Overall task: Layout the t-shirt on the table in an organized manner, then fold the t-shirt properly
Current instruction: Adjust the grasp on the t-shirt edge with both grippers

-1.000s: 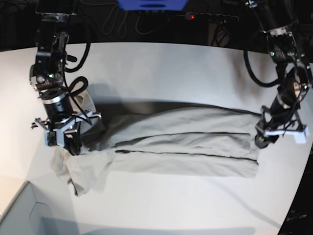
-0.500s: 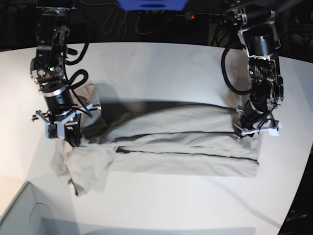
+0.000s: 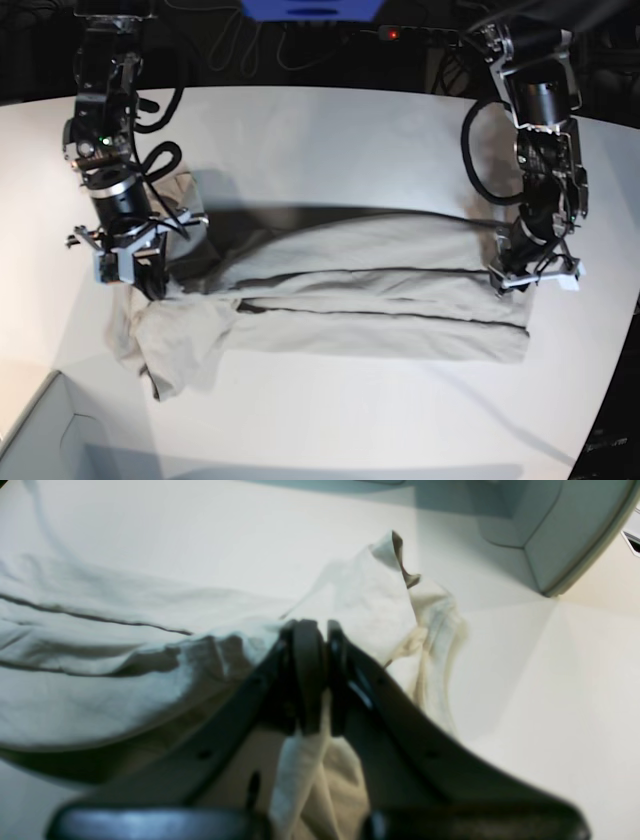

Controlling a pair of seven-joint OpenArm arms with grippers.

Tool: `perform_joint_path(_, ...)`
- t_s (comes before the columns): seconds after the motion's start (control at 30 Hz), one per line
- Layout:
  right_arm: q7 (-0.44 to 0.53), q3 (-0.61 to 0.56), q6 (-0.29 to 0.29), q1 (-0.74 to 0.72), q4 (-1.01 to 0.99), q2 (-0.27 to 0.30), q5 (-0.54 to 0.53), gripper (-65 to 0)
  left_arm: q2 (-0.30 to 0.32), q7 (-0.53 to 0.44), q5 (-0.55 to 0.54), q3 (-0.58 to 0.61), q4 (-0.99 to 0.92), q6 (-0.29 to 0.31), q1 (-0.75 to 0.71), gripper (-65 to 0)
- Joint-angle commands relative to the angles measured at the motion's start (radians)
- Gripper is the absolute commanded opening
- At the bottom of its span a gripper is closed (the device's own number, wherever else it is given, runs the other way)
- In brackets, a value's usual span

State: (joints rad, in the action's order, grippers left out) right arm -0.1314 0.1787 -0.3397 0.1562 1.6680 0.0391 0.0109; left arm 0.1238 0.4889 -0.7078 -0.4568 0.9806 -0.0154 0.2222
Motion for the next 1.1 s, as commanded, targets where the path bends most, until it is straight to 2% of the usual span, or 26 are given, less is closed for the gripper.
perform_joint_path(0.0, 0.029, 0.005, 0.0, -0.01, 0.016, 0.009, -0.01, -65.0, 0.007, -0.017, -0.006, -0.001, 0.01, 0.012, 0.032, -41.0)
perform_joint_path(0.23, 0.029, 0.002, 0.0, -0.01, 0.016, 0.009, -0.01, -65.0, 0.017, -0.097, -0.006, 0.003, -0.111, 0.013, 0.088, -41.0)
perform_joint_path(1.07, 0.029, 0.002, 0.0, -0.019, 0.016, 0.011, -0.01, -65.0, 0.007, -0.101, -0.016, 0.002, -0.13, 0.013, 0.079, -40.7)
